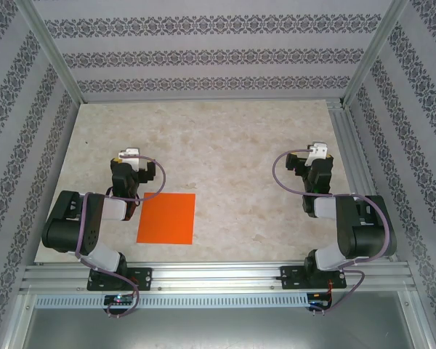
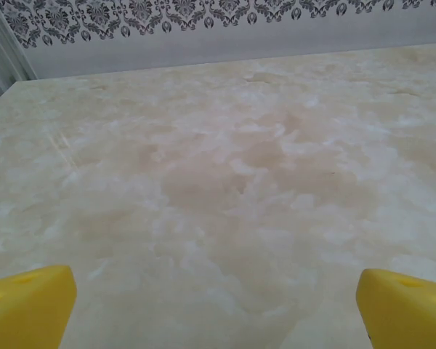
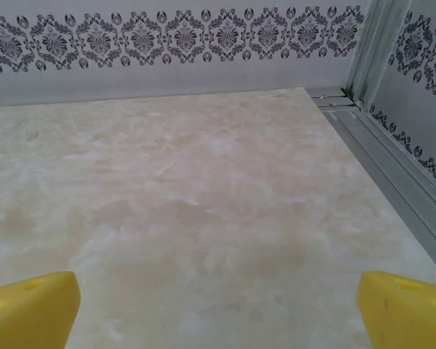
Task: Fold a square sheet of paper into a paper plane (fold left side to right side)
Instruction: Move the square sheet of paper to the center of the table.
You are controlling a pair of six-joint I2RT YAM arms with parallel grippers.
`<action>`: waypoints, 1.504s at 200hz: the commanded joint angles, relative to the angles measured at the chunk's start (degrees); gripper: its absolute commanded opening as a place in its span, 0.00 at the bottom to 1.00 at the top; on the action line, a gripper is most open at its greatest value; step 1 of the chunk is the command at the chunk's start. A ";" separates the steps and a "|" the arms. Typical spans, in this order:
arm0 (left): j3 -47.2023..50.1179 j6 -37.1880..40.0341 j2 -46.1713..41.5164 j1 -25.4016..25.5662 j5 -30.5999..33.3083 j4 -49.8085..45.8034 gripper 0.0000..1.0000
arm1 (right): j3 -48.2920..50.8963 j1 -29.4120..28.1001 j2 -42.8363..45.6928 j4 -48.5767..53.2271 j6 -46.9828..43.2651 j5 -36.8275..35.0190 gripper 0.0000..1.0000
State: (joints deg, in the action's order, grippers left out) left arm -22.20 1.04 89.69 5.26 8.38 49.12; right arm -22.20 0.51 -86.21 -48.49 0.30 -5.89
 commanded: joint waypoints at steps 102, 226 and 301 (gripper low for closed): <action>-0.90 0.03 -0.54 -0.52 -0.85 -0.41 1.00 | 0.04 0.37 0.09 -2.04 0.14 0.96 0.98; -24.06 -36.74 -30.92 3.50 -16.01 -89.67 1.00 | -15.85 -13.61 32.42 58.84 19.22 -0.68 0.98; -10.43 -50.61 -32.49 21.49 -26.31 -88.35 1.00 | -19.58 -33.27 23.31 66.52 25.42 -11.89 0.98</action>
State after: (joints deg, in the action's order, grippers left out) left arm -34.68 -42.81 55.92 23.46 -13.17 -40.66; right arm -38.13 -31.16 -60.29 13.19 23.83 -12.10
